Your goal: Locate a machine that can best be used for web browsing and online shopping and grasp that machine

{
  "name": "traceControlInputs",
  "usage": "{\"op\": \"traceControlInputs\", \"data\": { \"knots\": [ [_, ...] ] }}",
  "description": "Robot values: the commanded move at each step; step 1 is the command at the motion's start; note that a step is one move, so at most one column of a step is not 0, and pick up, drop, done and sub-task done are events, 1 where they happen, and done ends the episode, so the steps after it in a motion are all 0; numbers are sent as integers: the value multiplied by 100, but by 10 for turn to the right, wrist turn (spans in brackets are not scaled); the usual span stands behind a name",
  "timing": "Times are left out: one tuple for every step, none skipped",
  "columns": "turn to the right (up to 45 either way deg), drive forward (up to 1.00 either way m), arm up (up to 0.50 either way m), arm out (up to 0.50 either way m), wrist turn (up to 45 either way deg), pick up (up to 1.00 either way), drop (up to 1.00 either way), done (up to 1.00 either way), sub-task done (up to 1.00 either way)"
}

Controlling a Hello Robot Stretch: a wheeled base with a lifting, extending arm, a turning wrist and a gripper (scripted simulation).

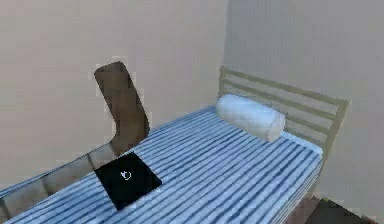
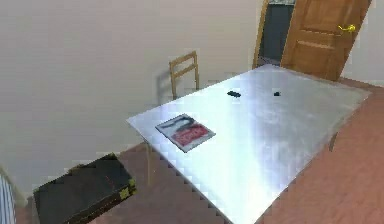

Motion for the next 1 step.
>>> {"op": "traceControlInputs", "data": {
  "knots": [
    [-450, 0, 0, 0, 0, 0, 0, 0, 0]
  ]
}}
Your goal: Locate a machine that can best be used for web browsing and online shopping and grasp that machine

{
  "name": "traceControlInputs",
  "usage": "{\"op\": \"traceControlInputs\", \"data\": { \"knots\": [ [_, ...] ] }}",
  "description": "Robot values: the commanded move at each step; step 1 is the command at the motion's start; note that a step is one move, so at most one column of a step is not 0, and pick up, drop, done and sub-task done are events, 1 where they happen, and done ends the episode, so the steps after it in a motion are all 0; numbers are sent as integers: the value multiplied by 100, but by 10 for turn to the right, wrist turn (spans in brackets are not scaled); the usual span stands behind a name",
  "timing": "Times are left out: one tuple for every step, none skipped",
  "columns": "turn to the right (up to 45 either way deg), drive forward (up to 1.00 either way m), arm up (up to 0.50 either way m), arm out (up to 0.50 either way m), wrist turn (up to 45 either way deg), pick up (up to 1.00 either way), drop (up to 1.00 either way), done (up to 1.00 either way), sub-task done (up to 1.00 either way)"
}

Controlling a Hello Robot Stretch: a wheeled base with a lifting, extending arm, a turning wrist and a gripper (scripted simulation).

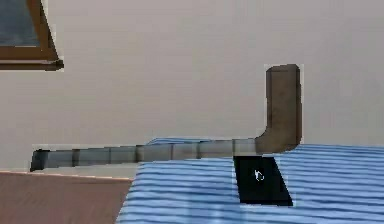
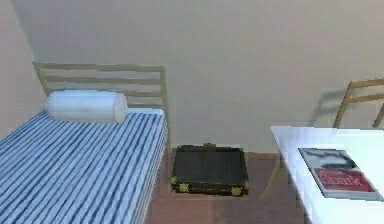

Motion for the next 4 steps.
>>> {"op": "traceControlInputs", "data": {
  "knots": [
    [-450, 0, 0, 0, 0, 0, 0, 0, 0],
    [-210, 0, 0, 0, 0, 0, 0, 0, 0],
    [0, 0, 50, 0, 0, 0, 0, 0, 0],
    [0, 0, 14, 0, 0, 0, 0, 0, 0]
  ]
}}
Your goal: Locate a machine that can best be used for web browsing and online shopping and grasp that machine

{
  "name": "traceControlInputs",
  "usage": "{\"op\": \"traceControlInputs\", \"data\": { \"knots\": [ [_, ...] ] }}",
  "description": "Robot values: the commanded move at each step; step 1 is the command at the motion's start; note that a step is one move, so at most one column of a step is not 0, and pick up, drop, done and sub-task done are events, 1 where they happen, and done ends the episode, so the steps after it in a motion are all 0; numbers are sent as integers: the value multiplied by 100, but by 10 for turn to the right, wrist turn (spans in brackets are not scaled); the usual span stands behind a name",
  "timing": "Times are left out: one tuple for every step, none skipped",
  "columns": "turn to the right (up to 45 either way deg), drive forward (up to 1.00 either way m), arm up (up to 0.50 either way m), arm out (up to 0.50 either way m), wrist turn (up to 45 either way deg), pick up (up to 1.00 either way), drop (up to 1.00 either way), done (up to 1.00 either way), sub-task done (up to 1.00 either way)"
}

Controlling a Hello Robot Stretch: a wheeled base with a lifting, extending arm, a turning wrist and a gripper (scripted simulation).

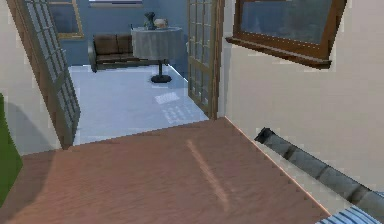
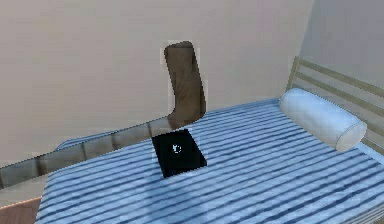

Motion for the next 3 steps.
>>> {"op": "traceControlInputs", "data": {
  "knots": [
    [0, 0, 0, 50, 0, 0, 0, 0, 0],
    [0, 0, 0, 0, 450, 0, 0, 0, 0],
    [0, 0, 0, 0, 450, 0, 0, 0, 0]
  ]
}}
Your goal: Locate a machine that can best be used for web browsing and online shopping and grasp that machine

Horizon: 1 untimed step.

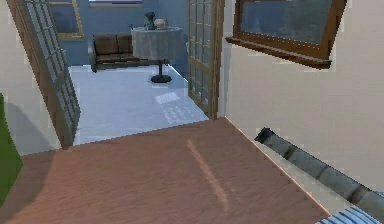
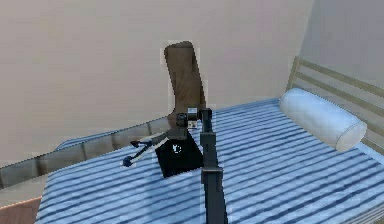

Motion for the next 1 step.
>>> {"op": "traceControlInputs", "data": {
  "knots": [
    [0, 0, 0, 0, 450, 0, 0, 0, 0]
  ]
}}
